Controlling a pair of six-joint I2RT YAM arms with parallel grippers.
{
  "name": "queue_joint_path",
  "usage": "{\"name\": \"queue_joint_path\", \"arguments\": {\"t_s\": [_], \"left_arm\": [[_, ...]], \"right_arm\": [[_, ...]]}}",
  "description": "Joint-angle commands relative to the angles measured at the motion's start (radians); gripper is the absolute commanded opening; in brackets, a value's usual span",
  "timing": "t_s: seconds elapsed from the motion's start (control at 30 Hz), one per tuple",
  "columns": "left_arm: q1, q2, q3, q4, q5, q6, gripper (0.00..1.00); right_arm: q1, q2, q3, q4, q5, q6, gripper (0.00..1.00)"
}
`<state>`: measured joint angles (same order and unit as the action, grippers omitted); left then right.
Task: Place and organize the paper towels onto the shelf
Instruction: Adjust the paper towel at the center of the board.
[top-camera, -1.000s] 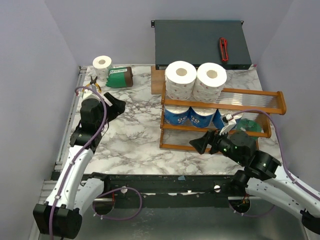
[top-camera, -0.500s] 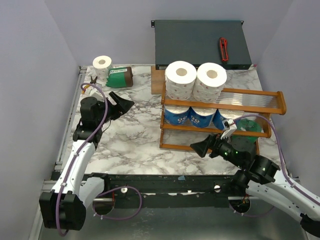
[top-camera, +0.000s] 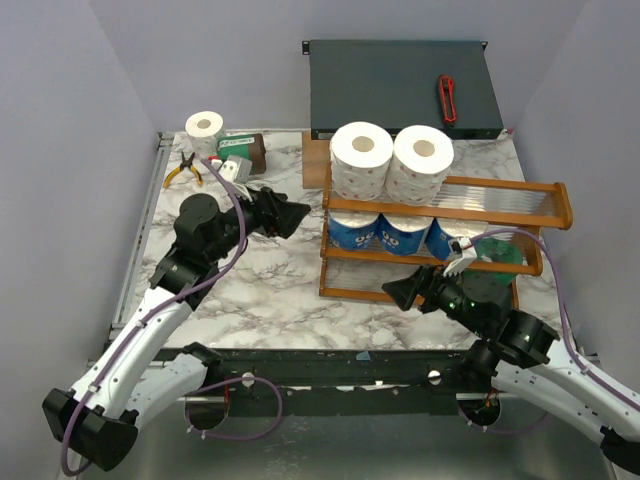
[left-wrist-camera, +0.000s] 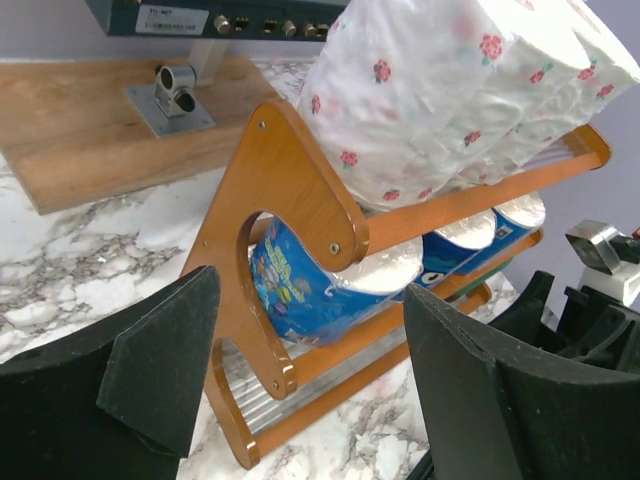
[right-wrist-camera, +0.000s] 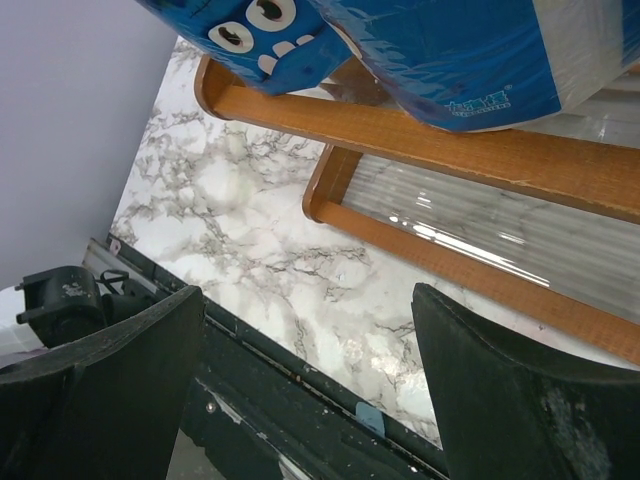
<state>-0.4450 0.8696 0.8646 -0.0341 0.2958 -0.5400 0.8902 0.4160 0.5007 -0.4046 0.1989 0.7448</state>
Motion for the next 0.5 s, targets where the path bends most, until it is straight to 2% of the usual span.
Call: {"name": "queue_joint_path", "arguments": {"t_s": [0.0, 0.27, 0.47], "left_arm": [[-0.052, 0.036, 0.064, -0.048, -0.131, 0.081, 0.77], [-0.181, 0.144, 0.146, -0.075, -0.226, 0.119, 0.77], [-0.207, 0.166, 0.160, -0.096, -0.333, 0.132, 0.78]], "right_arm": [[0.002, 0.004, 0.018, 0.000, 0.013, 0.010, 0.88], [0.002, 0.018, 0.016, 0.012, 0.011, 0.007, 0.88], [0.002, 0.018, 0.020, 0.015, 0.016, 0.002, 0.88]]}}
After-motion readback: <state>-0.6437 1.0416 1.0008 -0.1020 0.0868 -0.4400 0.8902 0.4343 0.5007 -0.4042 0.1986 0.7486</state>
